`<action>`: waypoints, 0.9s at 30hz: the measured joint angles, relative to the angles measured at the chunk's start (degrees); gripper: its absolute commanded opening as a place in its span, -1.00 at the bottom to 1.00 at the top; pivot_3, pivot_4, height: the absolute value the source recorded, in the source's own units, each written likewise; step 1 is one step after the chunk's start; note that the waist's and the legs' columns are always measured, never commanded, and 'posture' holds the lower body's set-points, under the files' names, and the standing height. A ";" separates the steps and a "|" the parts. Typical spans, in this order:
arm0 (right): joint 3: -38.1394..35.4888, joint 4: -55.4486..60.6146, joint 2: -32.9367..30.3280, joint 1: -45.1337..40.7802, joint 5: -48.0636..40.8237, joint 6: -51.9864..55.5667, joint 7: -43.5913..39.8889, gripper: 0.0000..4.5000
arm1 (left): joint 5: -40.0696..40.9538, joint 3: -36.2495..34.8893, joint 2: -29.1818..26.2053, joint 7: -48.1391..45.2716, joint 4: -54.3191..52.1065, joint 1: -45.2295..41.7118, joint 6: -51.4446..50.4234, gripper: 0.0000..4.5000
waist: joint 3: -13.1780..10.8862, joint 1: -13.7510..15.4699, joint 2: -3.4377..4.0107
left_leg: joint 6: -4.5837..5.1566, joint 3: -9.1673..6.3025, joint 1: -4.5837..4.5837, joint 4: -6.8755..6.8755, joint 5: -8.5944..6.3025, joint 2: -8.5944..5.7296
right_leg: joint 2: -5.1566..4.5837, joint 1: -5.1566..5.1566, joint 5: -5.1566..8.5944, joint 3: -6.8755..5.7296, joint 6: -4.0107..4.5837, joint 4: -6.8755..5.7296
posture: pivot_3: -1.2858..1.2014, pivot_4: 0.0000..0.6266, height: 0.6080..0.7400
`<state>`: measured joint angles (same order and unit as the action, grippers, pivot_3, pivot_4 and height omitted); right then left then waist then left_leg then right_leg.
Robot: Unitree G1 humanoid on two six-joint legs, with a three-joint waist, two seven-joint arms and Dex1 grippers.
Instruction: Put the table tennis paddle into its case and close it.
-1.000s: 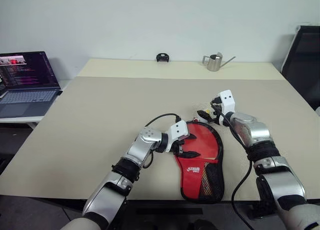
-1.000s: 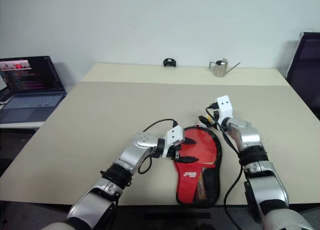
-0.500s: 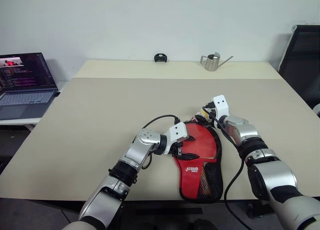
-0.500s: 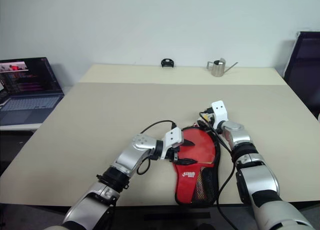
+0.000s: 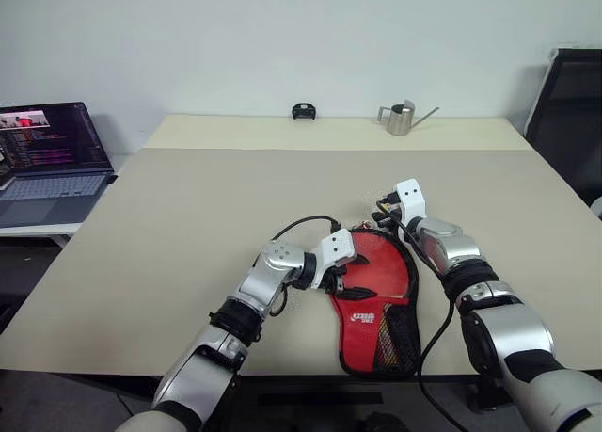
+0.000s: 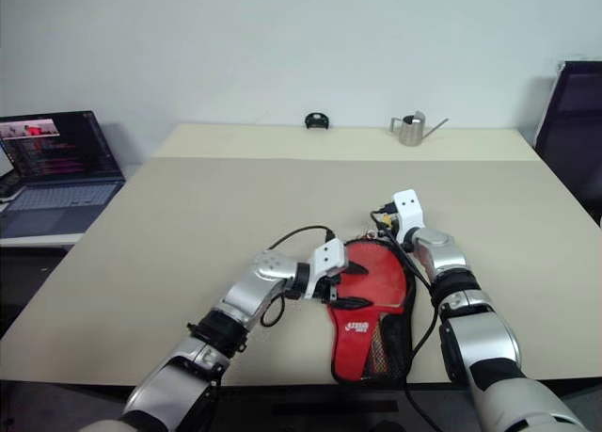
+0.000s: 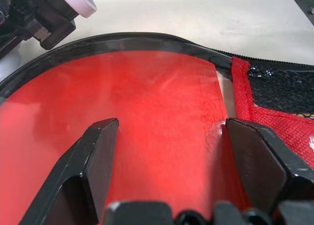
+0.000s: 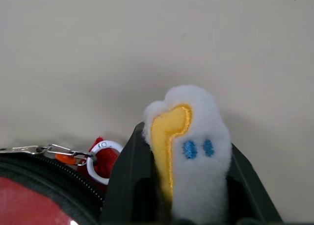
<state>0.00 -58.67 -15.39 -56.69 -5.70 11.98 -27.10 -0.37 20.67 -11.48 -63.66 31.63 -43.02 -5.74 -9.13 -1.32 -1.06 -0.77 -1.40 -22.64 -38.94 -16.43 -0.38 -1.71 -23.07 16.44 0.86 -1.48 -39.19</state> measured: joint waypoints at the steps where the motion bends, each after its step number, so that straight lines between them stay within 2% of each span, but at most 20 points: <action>1: 0.00 0.37 -0.04 0.15 0.00 0.22 -0.02 -0.71 | -0.19 0.13 0.41 0.35 1.66 -0.87 0.80 0.69 | 0.00 0.00 0.00 | 0.05 0.00 0.05 0.00 0.02 -0.02 | -0.01 0.05 -0.03 0.00 -0.03 0.00 | 0.03 -0.52 1.00; 3: 0.00 1.91 -0.23 0.88 -0.02 0.90 -0.20 -0.71 | -0.54 0.37 1.02 0.70 4.53 -2.50 2.21 0.69 | 0.01 -0.02 0.00 | 0.08 0.01 0.20 0.00 0.03 -0.02 | -0.01 0.20 -0.06 0.01 -0.03 0.01 | 0.03 -0.52 1.00; 6: 0.02 5.18 -0.63 2.51 -0.03 2.52 -0.61 -0.71 | -0.80 0.41 1.74 1.51 8.61 -4.09 4.01 0.69 | 0.01 -0.12 0.02 | 0.12 -0.01 0.91 0.12 0.01 -0.01 | 0.00 0.88 -0.05 -0.01 -0.03 0.16 | 0.03 -0.52 1.00; 18: -1.01 23.23 -8.93 11.65 -0.25 13.31 -1.62 -0.71 | -0.80 0.40 2.23 0.71 11.24 -4.67 6.49 0.69 | 0.10 0.03 0.05 | 0.13 -0.07 0.93 0.09 0.01 -0.02 | 0.01 0.97 -0.08 -0.04 -0.07 0.16 | 0.03 -0.52 1.00; 21: -1.13 29.65 -11.02 15.07 -0.85 17.03 -1.99 -0.71 | -0.80 0.41 2.26 0.59 11.25 -4.37 6.54 0.69 | 0.12 0.11 0.08 | 0.13 -0.11 0.91 0.11 0.01 -0.01 | 0.01 0.96 -0.07 -0.07 -0.07 0.19 | 0.03 -0.52 1.00; 27: -2.02 49.83 -19.25 27.18 -4.33 28.86 -6.17 -0.72 | -0.80 0.43 2.39 0.55 11.18 -4.01 6.91 0.69 | 0.18 0.38 0.08 | 0.17 -0.10 0.89 0.13 -0.01 0.01 | 0.05 0.96 -0.05 -0.05 -0.08 0.25 | 0.03 -0.52 1.00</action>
<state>-2.02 -8.84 -34.65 -29.51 -10.03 40.84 -33.27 -1.17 21.10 -9.10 -63.11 42.82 -47.02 1.18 -8.95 -0.94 -0.98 -0.59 -1.50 -21.75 -38.81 -16.44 -0.38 -1.66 -22.11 16.39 0.80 -1.56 -38.94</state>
